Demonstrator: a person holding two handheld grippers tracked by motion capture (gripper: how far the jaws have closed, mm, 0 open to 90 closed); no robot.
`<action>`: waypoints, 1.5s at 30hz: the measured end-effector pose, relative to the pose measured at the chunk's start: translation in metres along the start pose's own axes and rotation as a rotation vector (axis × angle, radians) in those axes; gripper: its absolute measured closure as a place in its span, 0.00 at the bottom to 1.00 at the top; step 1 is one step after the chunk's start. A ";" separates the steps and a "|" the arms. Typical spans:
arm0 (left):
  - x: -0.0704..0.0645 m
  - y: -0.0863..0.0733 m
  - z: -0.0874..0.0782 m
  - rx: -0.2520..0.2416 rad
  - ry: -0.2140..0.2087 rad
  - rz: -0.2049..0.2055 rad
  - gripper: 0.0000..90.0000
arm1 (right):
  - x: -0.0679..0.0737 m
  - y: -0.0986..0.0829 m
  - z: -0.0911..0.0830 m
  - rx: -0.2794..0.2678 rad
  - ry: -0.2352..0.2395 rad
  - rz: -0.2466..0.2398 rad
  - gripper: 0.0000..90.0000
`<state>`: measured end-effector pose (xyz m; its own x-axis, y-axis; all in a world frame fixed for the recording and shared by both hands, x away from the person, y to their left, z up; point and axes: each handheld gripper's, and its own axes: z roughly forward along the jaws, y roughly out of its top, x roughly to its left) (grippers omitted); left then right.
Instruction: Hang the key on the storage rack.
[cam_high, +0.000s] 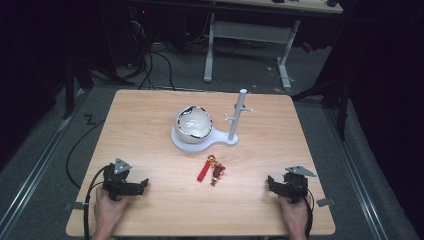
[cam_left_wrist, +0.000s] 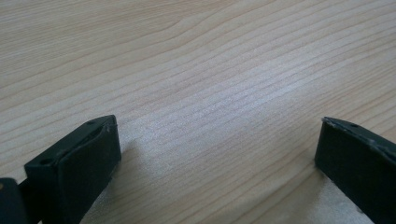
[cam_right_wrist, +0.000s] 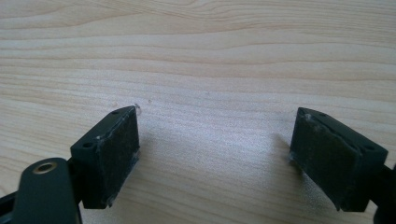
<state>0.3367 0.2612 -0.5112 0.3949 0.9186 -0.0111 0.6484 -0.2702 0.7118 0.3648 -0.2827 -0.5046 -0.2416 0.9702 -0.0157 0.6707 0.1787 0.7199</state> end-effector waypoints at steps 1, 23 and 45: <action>0.000 0.000 0.000 0.000 0.000 0.000 0.01 | 0.000 0.000 0.000 0.000 0.000 0.000 0.18; 0.000 0.000 0.000 -0.001 0.002 -0.003 0.01 | 0.003 0.000 -0.003 -0.010 -0.025 0.025 0.34; 0.000 0.000 0.000 -0.003 0.005 -0.009 0.01 | 0.040 0.003 -0.017 -0.061 0.086 -0.053 0.47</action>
<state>0.3369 0.2607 -0.5113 0.3859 0.9224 -0.0137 0.6499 -0.2613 0.7137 0.3457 -0.2462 -0.4913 -0.3367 0.9416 0.0029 0.6121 0.2165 0.7605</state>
